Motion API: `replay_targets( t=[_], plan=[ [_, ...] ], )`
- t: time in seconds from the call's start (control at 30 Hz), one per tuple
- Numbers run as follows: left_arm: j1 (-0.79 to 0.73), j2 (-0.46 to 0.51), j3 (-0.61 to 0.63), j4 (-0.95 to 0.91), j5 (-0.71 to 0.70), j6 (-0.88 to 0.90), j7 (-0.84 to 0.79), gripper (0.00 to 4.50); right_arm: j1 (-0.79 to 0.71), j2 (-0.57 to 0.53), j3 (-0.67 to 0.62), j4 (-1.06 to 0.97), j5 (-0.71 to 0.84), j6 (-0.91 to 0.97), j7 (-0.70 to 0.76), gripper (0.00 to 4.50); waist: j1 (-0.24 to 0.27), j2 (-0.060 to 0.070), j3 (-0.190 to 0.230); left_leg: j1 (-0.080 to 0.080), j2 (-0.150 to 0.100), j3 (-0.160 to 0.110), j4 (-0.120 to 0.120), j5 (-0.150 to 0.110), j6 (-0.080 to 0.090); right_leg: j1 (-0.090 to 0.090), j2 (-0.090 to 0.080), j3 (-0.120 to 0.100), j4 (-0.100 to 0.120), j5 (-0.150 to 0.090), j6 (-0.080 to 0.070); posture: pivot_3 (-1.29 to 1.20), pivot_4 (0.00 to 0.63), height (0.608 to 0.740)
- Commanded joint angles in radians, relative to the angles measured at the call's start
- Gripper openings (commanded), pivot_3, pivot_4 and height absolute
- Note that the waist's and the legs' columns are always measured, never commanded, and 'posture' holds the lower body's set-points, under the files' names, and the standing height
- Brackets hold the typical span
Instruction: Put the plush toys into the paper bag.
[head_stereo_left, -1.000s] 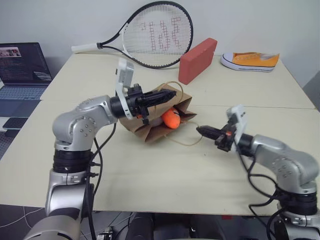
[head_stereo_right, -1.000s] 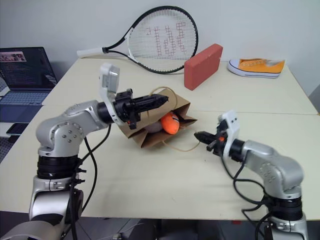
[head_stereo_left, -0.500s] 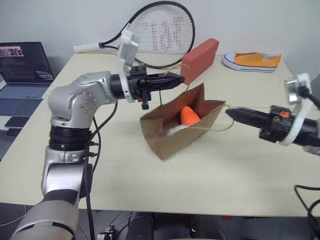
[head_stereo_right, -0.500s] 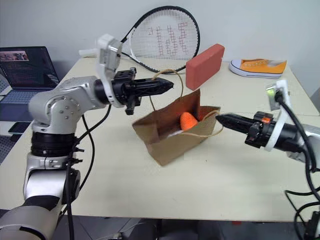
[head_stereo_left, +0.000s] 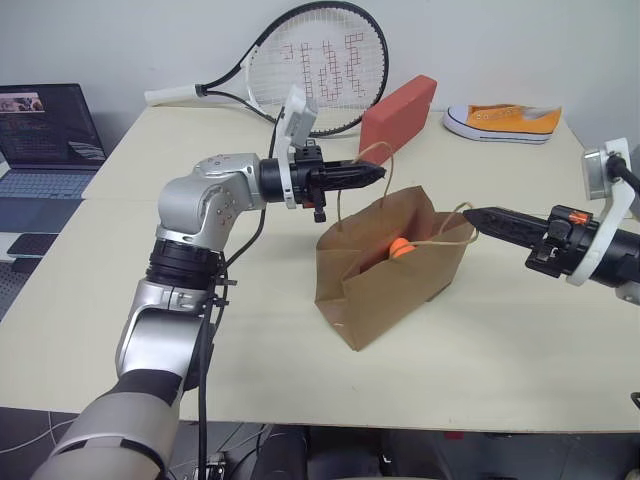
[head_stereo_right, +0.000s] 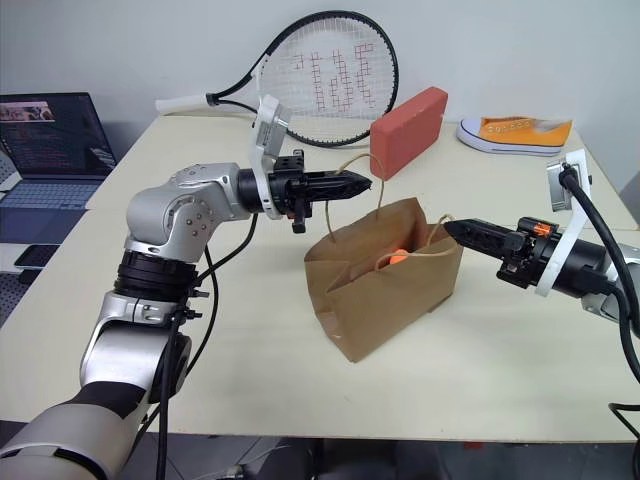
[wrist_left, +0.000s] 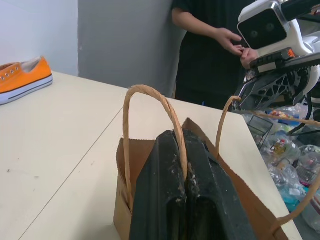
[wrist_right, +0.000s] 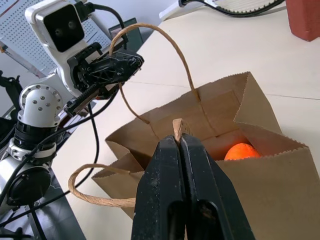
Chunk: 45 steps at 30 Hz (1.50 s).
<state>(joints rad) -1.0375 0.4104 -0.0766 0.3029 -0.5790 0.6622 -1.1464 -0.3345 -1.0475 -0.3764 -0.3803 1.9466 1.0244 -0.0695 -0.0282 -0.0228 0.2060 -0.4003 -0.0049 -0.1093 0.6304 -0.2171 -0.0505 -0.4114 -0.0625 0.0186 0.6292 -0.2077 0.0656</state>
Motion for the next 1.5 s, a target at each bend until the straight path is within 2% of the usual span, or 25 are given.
replay_targets(
  t=[0.03,0.37,0.63,0.7,0.93,1.13,1.17,1.33,1.5],
  plan=[
    [-0.060,-0.011,0.026,0.009,0.004,-0.027,-0.012,0.00,-0.012,-0.030,-0.025,-0.006,0.015,-0.040,0.013,0.03,0.000,0.000,0.000,0.000,0.000,0.000,0.000,0.000,0.000,0.000,0.000,0.000,0.000,0.000,0.000,0.00,0.150,0.740],
    [-0.143,-0.055,0.028,0.118,0.039,-0.090,-0.034,0.00,-0.039,-0.026,-0.006,0.014,-0.013,-0.090,0.009,0.03,0.000,0.000,0.000,0.000,0.000,0.000,0.000,0.000,0.000,0.000,0.000,0.000,0.000,0.000,0.000,0.00,0.150,0.740],
    [-0.141,-0.066,-0.008,0.211,0.124,-0.156,-0.065,0.00,-0.048,0.008,0.047,-0.018,-0.067,-0.114,-0.016,0.03,-0.001,0.000,0.000,0.000,0.000,0.000,0.000,0.000,0.000,0.000,0.000,0.000,0.000,0.000,0.000,0.00,0.150,0.740],
    [-0.135,-0.068,-0.007,0.203,0.135,-0.160,-0.061,0.40,-0.042,0.014,0.051,-0.019,-0.104,-0.118,-0.021,0.00,0.000,0.000,0.000,0.000,0.000,0.000,0.000,0.000,0.000,0.000,0.000,0.000,0.000,0.000,0.001,0.00,0.150,0.740],
    [-0.111,-0.036,0.027,0.130,0.113,-0.104,-0.055,2.37,-0.070,0.031,0.056,0.021,-0.153,-0.122,-0.032,2.45,-0.002,0.000,0.000,0.000,0.000,0.000,0.000,0.000,0.000,0.000,0.000,0.000,0.000,0.001,0.001,0.00,0.150,0.740],
    [-0.008,0.066,0.085,-0.075,0.030,0.026,-0.051,4.21,-0.077,-0.027,0.011,0.031,-0.248,-0.085,0.101,4.50,-0.003,0.000,0.000,0.000,0.001,-0.001,-0.001,0.000,0.000,-0.002,0.001,0.000,0.001,0.001,0.001,0.00,0.150,0.740],
    [0.014,0.084,0.096,-0.100,0.019,0.040,-0.052,4.47,-0.073,-0.042,0.004,0.030,-0.292,-0.084,0.133,4.50,-0.003,0.000,0.000,0.000,0.001,-0.001,-0.001,0.000,0.000,-0.002,0.001,0.000,0.002,0.001,0.001,0.00,0.150,0.740],
    [0.111,0.143,0.146,-0.190,-0.004,0.058,-0.021,4.47,-0.051,-0.094,-0.014,0.022,-0.518,-0.110,0.312,4.50,-0.002,0.000,0.000,0.000,0.001,0.000,-0.001,0.000,0.000,-0.002,0.001,0.000,0.001,0.000,0.000,0.00,0.150,0.740],
    [0.272,0.205,0.210,-0.340,-0.027,0.070,0.047,4.47,0.020,-0.153,-0.072,0.020,-0.823,-0.266,0.597,4.50,-0.002,0.000,0.000,0.000,0.001,0.000,-0.001,0.000,0.000,-0.002,0.001,0.000,0.001,0.001,0.001,0.00,0.150,0.740]
  ],
)
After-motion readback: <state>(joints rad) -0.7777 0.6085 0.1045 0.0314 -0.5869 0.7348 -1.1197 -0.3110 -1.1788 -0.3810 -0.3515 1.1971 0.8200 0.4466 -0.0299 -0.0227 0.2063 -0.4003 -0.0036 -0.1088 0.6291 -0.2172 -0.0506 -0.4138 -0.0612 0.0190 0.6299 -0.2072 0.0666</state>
